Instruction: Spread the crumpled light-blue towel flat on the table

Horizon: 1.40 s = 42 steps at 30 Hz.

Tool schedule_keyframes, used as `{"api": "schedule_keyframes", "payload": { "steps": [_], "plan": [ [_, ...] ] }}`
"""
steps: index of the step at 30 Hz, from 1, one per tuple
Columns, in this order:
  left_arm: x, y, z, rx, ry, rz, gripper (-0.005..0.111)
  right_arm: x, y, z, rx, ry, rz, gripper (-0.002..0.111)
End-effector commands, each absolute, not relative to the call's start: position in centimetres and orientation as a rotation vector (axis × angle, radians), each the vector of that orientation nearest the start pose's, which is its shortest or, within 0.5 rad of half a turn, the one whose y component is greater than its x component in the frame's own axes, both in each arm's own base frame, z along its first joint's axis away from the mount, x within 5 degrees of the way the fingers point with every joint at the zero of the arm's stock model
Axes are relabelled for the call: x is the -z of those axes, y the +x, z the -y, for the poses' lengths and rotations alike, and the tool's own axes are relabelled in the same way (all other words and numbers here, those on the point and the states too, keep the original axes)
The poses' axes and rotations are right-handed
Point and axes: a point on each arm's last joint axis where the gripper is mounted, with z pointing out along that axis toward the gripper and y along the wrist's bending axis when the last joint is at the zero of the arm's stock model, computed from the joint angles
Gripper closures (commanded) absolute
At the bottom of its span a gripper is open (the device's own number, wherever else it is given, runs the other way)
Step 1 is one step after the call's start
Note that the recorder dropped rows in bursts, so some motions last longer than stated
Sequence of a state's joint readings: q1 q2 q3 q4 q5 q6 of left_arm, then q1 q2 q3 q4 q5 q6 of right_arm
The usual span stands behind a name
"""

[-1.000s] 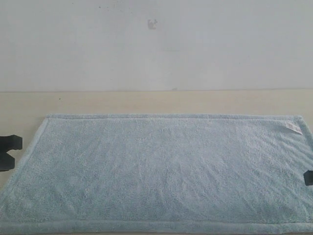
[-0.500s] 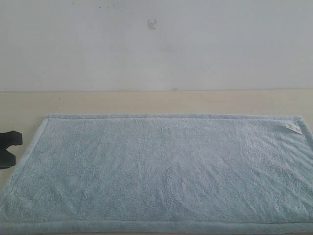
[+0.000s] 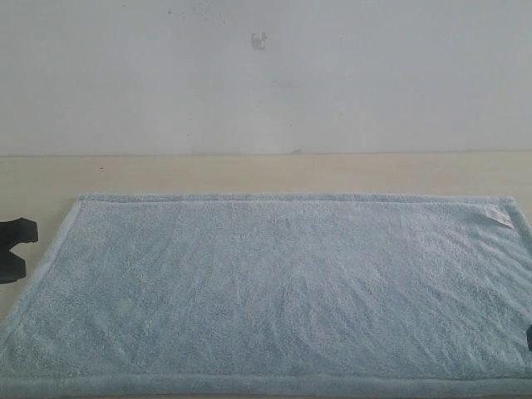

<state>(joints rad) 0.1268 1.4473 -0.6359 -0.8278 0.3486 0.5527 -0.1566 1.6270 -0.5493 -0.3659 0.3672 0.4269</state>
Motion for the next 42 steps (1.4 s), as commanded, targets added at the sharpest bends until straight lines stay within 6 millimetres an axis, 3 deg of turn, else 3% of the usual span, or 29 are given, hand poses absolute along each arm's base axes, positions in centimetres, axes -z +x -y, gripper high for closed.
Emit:
{"api": "schedule_keyframes", "payload": {
  "steps": [1, 9, 14, 17, 20, 25, 29, 31, 34, 38, 42],
  "plan": [
    [-18.6, 25.6, -0.8, 0.366, -0.360, -2.497, 0.103, -11.6, 21.7, 5.0, 0.254, 0.424, -2.967, 0.108],
    [-18.7, 25.7, -0.9, 0.357, -0.363, -2.490, 0.103, -11.6, 21.1, 5.2, 0.301, 0.482, -3.016, 0.108],
    [-18.7, 25.8, -0.9, 0.355, -0.383, -2.476, 0.103, -12.2, 22.0, 4.9, 0.237, 0.454, -2.901, 0.108],
    [-18.8, 25.8, -0.9, 0.363, -0.379, -2.469, 0.103, -14.8, 23.0, 4.3, 0.163, 0.389, -2.694, 0.108],
    [-19.8, 25.7, -0.4, 0.411, -0.312, -2.427, 0.103, -18.8, 23.0, 4.0, 0.133, 0.313, -2.476, 0.108],
    [-24.2, 24.0, 0.4, 0.463, -0.167, -2.266, 0.103, -23.9, 21.0, 3.6, 0.088, 0.337, -2.233, 0.108],
    [-29.4, 20.2, 1.4, 0.485, -0.060, -2.068, 0.103, -28.1, 18.0, 2.9, -0.005, 0.379, -2.027, 0.108],
    [-30.9, 18.8, 1.6, 0.487, -0.047, -1.992, 0.103, -29.3, 16.6, 2.5, -0.041, 0.373, -1.971, 0.108],
    [-33.9, 15.9, 2.4, 0.539, 0.005, -1.869, 0.103, -31.3, 13.9, 1.1, -0.055, 0.177, -1.921, 0.108],
    [-35.2, 14.5, 3.1, 0.577, 0.078, -1.837, 0.103, -33.4, 12.4, -0.9, -0.055, -0.147, -1.826, 0.108],
    [-35.6, 13.7, 3.6, 0.614, 0.135, -1.839, 0.103, -36.0, 10.9, -3.0, -0.234, -0.284, -1.726, 0.108]
  ]
}}
